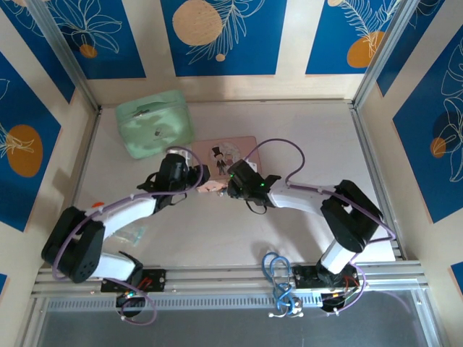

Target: Unlock the padlock with the key

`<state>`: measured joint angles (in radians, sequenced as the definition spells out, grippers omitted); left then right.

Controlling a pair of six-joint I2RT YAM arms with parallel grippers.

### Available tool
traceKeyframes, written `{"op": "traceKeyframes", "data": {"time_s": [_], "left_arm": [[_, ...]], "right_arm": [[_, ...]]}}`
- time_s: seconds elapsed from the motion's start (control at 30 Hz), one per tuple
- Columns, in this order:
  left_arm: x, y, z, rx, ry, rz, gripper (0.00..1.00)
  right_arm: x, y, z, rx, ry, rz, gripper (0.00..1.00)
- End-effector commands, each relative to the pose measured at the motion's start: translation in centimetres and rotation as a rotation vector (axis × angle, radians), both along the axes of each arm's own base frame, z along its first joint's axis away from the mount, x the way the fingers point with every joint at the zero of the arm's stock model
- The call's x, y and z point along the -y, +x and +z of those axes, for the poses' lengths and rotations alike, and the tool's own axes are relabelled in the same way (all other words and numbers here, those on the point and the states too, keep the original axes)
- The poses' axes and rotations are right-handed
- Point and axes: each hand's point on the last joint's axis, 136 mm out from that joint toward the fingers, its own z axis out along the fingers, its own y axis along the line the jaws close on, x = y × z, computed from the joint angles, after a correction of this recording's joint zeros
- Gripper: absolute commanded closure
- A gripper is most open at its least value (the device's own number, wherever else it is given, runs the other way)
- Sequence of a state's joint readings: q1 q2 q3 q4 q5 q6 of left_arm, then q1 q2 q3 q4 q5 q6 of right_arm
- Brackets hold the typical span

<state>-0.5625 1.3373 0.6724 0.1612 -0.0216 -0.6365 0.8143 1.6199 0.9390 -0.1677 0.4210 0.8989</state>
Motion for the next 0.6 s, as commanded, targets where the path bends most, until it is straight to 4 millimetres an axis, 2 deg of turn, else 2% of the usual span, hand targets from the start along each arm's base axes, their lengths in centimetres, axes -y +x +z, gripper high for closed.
{"op": "traceKeyframes", "data": {"time_s": [0.0, 0.1, 0.2, 0.33, 0.4, 0.47, 0.53, 0.57], "left_arm": [[-1.0, -1.2, 1.7, 0.125, 0.121, 0.015, 0.39], [-0.6, -2.9, 2.4, 0.200, 0.175, 0.002, 0.35], [0.2, -4.8, 2.1, 0.208, 0.176, -0.037, 0.32], [2.1, -7.2, -0.7, 0.095, 0.076, -0.064, 0.35], [3.5, -8.1, -2.7, 0.002, 0.007, -0.088, 0.37], [4.4, -8.5, -3.4, -0.058, -0.049, -0.098, 0.39], [4.4, -8.2, -2.7, -0.078, -0.077, -0.075, 0.40], [4.1, -7.8, -1.8, -0.077, -0.075, -0.055, 0.41]], "right_arm": [[1.8, -1.0, 0.9, -0.011, -0.030, 0.028, 0.62], [2.5, -0.2, 2.1, -0.023, 0.006, 0.046, 0.62], [2.2, 0.5, 3.2, -0.029, 0.041, 0.085, 0.64], [1.6, 0.3, 4.1, -0.056, 0.056, 0.129, 0.65], [1.2, -0.2, 3.9, -0.090, 0.080, 0.152, 0.66], [0.2, -1.3, 3.4, -0.106, 0.110, 0.184, 0.66], [-1.2, -2.6, 2.6, -0.096, 0.140, 0.205, 0.64], [-1.7, -3.1, 2.0, -0.086, 0.148, 0.191, 0.63]]}}
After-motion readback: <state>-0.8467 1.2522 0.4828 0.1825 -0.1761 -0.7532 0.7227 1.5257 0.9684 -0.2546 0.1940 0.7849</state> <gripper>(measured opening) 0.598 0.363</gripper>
